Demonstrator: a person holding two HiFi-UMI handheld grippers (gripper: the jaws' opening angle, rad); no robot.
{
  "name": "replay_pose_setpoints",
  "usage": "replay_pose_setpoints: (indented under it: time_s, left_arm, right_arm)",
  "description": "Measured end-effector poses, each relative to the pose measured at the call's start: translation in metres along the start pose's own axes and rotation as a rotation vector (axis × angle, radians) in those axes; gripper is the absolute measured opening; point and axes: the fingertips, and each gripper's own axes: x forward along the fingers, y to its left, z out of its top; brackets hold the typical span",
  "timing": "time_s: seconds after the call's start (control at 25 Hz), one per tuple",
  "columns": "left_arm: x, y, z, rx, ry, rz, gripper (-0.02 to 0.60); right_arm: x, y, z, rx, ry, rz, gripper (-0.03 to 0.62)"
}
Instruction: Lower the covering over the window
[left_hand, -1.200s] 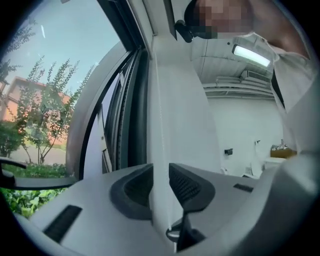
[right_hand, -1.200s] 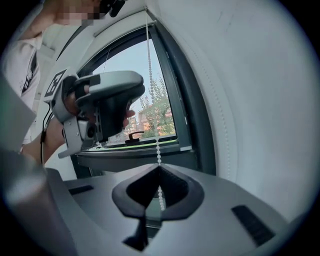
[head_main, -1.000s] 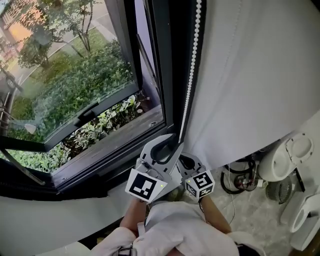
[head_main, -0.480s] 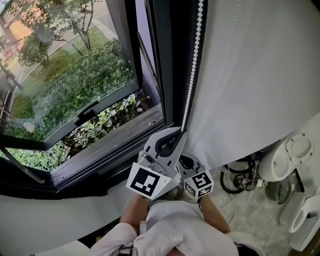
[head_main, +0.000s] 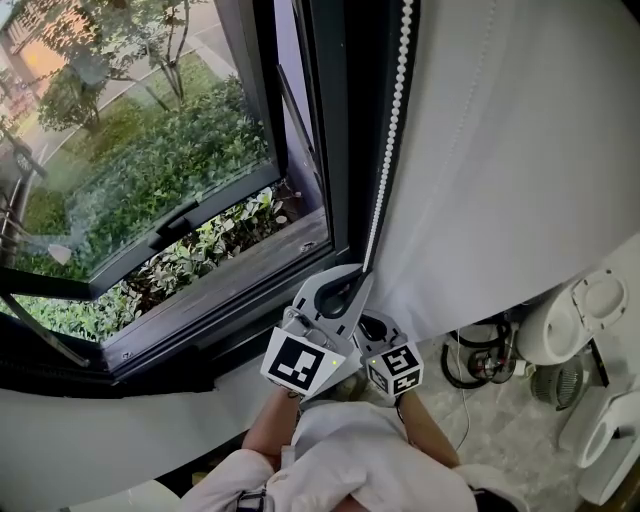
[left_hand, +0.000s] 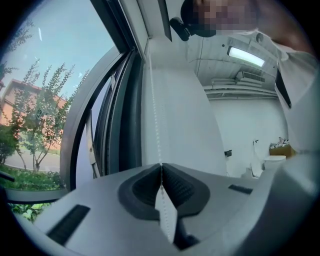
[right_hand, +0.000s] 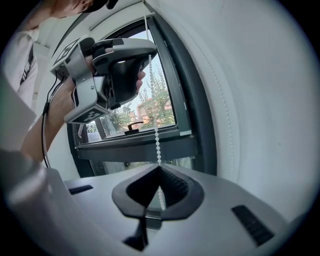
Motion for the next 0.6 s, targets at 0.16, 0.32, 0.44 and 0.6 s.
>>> replay_pose_setpoints:
  time_s: [0.16, 0.32, 0.44, 0.6]
  left_arm:
    - [0.000, -0.002, -0.013, -0.021, 0.020, 0.002, 0.018]
    - [-0.002, -0.004, -0.027, -0.043, 0.043, -0.001, 0.018]
    - [-0.004, -0.005, -0.038, -0.062, 0.067, -0.001, 0.018]
    - [-0.006, -0.007, -0.052, -0.080, 0.094, 0.000, 0.018]
  right_arm:
    - [0.002, -0.004, -0.012, 0.013, 0.024, -0.003, -0.003]
    - [0.005, -0.007, -0.025, 0.024, 0.051, -0.005, -0.003]
    - [0.008, -0.008, -0.035, 0.033, 0.072, -0.007, -0.003]
    - [0.011, -0.010, -0.047, 0.043, 0.097, -0.009, -0.003]
